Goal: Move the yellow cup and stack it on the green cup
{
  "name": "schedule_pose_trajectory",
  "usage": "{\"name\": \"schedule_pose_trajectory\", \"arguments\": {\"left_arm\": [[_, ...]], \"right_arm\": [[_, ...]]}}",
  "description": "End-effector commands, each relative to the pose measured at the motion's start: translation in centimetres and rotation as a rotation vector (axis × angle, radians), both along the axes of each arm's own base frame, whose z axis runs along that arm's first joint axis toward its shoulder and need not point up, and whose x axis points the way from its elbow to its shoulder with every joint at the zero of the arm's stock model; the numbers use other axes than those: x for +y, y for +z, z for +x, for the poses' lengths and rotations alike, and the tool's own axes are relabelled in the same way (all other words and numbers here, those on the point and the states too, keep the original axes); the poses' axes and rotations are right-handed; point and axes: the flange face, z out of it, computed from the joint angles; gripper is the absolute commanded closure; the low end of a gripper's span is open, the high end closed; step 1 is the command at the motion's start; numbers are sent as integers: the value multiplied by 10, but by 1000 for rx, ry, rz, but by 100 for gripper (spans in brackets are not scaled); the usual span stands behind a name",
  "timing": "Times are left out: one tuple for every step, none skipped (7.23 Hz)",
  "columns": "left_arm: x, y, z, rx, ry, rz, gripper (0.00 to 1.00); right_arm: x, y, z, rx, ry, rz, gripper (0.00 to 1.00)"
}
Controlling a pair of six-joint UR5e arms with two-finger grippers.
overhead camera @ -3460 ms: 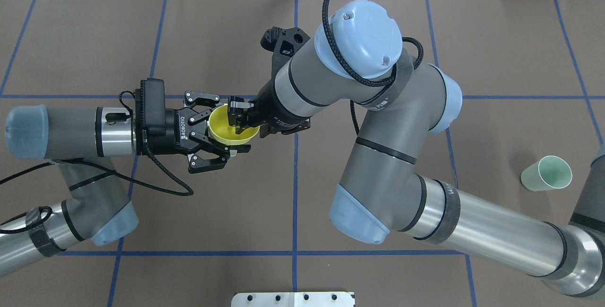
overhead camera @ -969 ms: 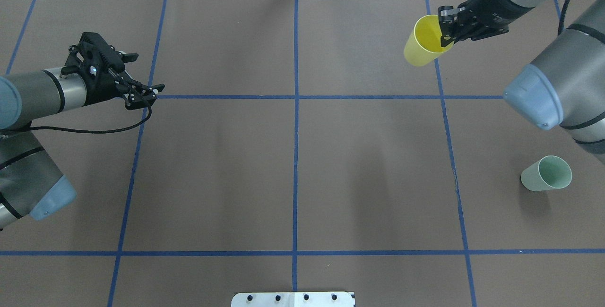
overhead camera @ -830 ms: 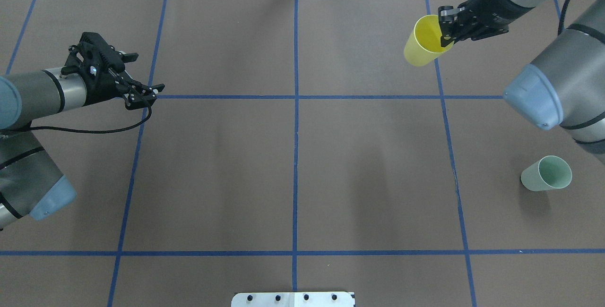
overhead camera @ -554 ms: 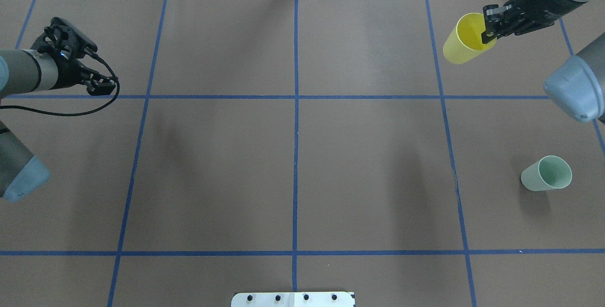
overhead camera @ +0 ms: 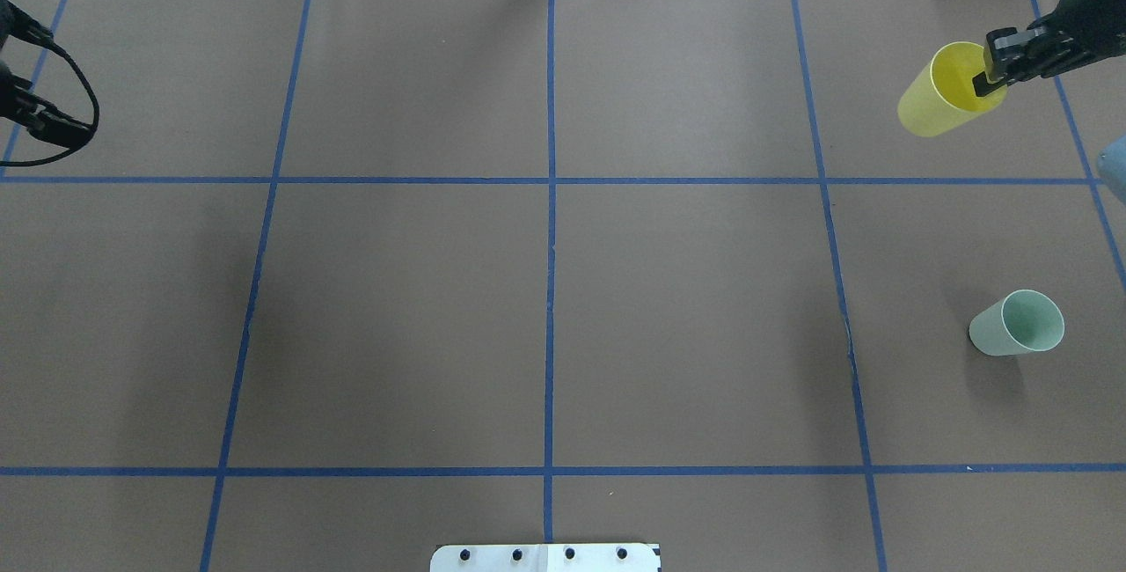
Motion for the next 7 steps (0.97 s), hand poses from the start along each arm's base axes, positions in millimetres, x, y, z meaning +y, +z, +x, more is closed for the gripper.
{"name": "schedule_pose_trajectory", "arguments": {"left_arm": [[18,41,-80,-34,-118,-212,0],[19,39,-122,26,-124,-218,0],[22,49,-131,-13,1,-158,0],[47,77,-138,-42,71,-160,0],[67,95,-140,-35,71,-202,0],[69,95,-142,-34,68,-201,0],[69,95,-142,-33,68,-200,0]], "right_arm": [[28,9,13,2,-1,0,100],[42,17,16,-2,-15,-8,100],[54,29,19,2,-50,0,100],[68,56,23,18,-104,22,100],[91,89,31,17,-116,36,100],[118,119,37,-31,-140,35,100],[136,142,43,-36,-144,12,100]]}}
